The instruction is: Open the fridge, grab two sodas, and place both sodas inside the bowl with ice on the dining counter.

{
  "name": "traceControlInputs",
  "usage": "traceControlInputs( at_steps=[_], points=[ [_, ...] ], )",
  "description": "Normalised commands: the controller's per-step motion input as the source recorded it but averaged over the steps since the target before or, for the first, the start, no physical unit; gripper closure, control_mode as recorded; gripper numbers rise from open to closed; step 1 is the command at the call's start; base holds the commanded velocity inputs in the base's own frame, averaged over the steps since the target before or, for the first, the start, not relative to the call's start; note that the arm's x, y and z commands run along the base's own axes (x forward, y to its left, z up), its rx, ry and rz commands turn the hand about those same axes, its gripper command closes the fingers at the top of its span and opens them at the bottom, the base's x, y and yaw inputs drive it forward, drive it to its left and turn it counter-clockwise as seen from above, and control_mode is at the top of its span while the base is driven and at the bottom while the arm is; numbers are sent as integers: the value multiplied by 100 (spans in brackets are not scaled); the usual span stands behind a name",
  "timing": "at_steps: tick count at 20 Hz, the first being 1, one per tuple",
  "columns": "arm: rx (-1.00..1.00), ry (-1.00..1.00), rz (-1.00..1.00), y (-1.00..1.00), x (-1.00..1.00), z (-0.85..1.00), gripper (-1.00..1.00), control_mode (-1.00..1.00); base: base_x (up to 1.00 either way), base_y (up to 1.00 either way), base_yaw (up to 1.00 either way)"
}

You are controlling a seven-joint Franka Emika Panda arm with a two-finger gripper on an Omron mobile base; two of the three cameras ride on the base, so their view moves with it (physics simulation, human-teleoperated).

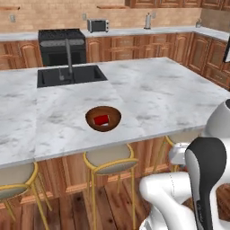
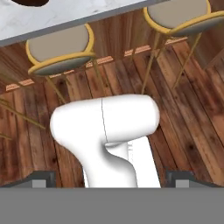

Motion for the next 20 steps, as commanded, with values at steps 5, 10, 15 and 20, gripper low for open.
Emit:
traceControlInputs(
  at_steps=[5,10,15,20],
  points=[
    [0,0,0,0,0,0,-100,100,-20,-100,-1],
    [0,0,0,0,0,0,-100,100,0,-100,-1],
    [0,0,0,0,0,0,-100,100,0,-100,0],
    [0,0,0,0,0,0,-100,100,2,-100,0]
  ],
)
